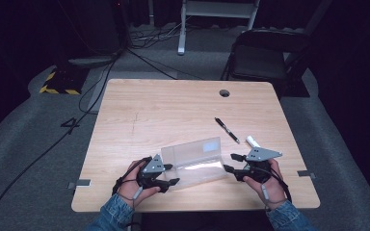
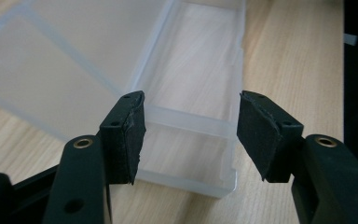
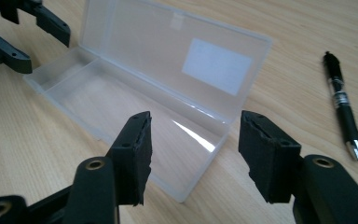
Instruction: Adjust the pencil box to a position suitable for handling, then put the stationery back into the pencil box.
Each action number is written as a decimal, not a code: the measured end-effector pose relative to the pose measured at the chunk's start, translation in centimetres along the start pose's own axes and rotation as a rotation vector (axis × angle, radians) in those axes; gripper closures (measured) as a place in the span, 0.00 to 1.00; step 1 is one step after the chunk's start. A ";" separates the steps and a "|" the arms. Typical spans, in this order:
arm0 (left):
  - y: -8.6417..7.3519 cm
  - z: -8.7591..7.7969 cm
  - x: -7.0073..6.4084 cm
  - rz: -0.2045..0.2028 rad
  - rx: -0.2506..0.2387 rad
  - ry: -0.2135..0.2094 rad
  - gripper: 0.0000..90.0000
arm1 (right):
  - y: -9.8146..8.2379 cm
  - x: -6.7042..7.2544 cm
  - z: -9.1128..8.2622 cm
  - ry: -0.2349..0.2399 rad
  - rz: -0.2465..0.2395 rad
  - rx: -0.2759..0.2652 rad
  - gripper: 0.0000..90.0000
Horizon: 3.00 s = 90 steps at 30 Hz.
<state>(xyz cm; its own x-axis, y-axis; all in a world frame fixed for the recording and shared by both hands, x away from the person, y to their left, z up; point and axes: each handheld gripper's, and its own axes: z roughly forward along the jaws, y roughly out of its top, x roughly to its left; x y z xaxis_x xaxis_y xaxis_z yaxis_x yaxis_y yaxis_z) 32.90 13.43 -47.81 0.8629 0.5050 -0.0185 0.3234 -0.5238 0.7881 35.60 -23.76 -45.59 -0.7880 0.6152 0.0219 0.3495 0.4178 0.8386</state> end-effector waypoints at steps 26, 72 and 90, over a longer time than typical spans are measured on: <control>-6.5 -4.2 3.4 -0.288 0.112 0.328 0.33 | 3.0 -7.3 0.9 -0.141 0.116 0.099 0.62; -7.0 -4.8 5.4 -0.309 0.134 0.347 0.17 | 3.5 -11.5 8.8 -0.213 0.148 0.419 0.89; -7.0 -4.8 5.4 -0.309 0.134 0.347 0.17 | 4.8 -11.2 6.6 -0.204 0.185 0.349 0.91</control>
<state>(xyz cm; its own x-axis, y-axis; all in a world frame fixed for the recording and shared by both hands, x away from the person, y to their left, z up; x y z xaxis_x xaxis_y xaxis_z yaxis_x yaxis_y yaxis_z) 33.47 23.08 -50.47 0.5454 0.8380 -0.0152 0.6110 -0.3852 0.6916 49.39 -24.26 -45.41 -0.5923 0.8055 0.0176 0.6530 0.4672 0.5961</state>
